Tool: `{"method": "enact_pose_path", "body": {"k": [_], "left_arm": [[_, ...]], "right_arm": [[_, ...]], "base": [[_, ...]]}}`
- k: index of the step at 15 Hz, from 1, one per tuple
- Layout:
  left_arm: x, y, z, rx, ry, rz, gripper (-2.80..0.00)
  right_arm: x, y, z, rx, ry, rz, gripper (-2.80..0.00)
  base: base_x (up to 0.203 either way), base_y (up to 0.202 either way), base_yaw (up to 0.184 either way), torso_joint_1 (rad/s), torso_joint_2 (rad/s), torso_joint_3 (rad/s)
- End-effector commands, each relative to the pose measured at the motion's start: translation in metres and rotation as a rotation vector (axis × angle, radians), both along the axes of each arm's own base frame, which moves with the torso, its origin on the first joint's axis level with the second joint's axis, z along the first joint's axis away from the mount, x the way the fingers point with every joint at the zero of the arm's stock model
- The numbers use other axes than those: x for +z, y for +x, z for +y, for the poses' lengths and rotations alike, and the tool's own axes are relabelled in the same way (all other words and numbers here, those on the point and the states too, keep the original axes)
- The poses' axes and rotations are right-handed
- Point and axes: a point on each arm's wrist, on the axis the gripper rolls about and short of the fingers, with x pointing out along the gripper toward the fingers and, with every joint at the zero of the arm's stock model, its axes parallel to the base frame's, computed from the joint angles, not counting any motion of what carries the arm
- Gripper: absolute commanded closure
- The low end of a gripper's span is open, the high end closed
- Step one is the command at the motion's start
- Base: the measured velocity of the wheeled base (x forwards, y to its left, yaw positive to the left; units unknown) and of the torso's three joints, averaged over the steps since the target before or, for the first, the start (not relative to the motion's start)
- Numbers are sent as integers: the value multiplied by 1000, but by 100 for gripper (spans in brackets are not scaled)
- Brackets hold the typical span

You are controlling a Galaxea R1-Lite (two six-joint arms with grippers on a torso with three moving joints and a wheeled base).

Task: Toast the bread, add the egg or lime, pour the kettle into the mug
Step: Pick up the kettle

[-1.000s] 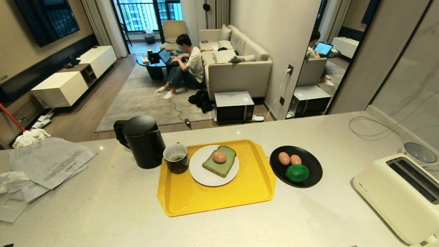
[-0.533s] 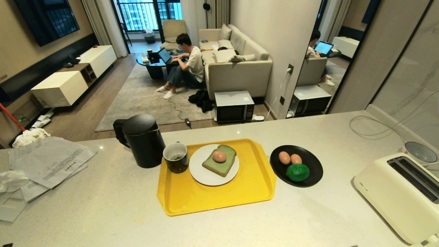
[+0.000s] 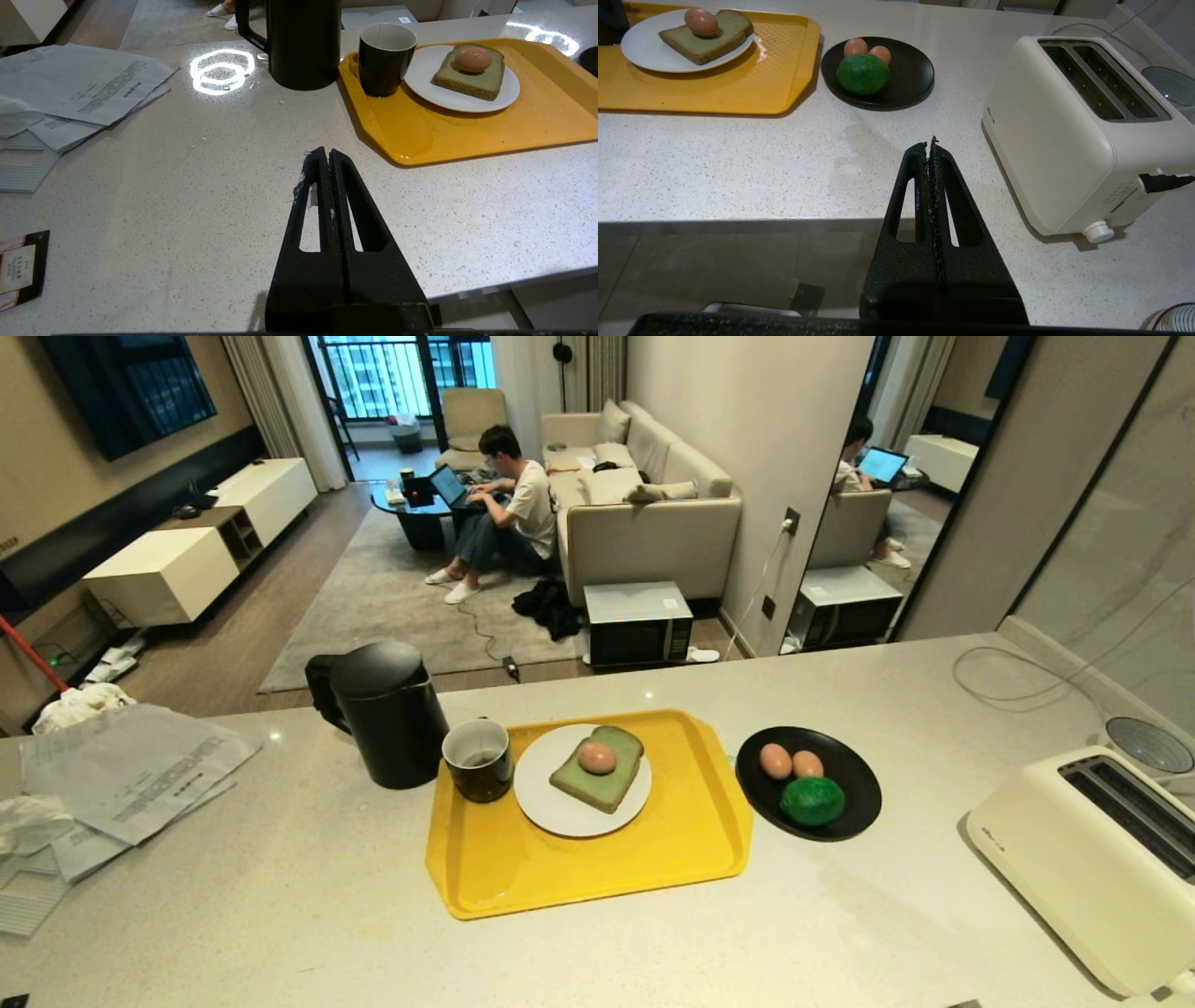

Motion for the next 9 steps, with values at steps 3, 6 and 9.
{"method": "enact_pose_path", "body": {"k": [3,6,9], "left_arm": [[0,0,0,1,0,-1,0],[0,0,0,1,-1,-1,0],[0,0,0,1,-1,-1,0]], "right_arm": [[0,0,0,1,-1,1,0],[0,0,0,1,-1,1,0],[0,0,0,1,-1,1,0]], "base": [[0,0,0,-23,44,20],[0,0,0,0,0,0],[0,0,0,0,0,0]]}}
